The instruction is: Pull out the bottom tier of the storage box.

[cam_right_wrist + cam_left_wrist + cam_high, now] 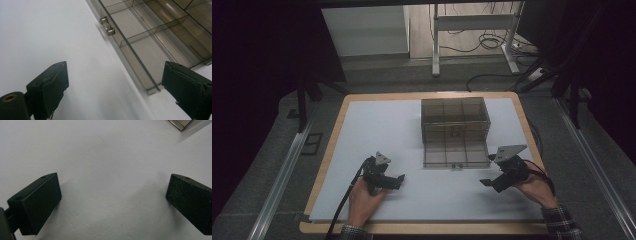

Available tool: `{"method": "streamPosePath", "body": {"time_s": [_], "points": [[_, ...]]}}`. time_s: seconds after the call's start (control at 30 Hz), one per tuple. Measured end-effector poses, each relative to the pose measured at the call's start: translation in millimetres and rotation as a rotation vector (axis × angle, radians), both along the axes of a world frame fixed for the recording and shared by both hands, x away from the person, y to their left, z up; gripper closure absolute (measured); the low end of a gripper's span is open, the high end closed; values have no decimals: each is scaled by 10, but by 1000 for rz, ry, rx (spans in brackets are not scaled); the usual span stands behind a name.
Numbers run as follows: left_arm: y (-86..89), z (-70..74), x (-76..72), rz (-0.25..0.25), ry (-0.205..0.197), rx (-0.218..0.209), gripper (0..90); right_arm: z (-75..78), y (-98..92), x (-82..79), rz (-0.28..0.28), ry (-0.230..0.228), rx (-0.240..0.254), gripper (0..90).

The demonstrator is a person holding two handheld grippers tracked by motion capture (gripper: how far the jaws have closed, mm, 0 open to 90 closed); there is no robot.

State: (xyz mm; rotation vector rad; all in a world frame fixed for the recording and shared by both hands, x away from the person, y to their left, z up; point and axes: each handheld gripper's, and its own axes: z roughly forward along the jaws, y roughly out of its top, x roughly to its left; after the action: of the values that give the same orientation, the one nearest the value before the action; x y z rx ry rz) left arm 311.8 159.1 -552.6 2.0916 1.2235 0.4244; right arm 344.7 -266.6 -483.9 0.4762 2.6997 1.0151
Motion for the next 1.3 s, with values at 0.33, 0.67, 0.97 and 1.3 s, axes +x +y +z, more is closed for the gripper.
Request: {"method": "streamPosePath", "body": {"time_s": [0.33,0.67,0.97,1.3], "points": [[1,0,1,0,0,0,0,-33,-91,-120,-41,-4,3,51],[2,1,1,-1,0,0,0,-154,-201,-243,-72,1,14,35],[1,0,0,-1,-1,1,0,-247,-272,-346,-103,10,23,17],[1,1,0,-1,-1,2,0,-338,-394,-436,-129,29,39,5]]}}
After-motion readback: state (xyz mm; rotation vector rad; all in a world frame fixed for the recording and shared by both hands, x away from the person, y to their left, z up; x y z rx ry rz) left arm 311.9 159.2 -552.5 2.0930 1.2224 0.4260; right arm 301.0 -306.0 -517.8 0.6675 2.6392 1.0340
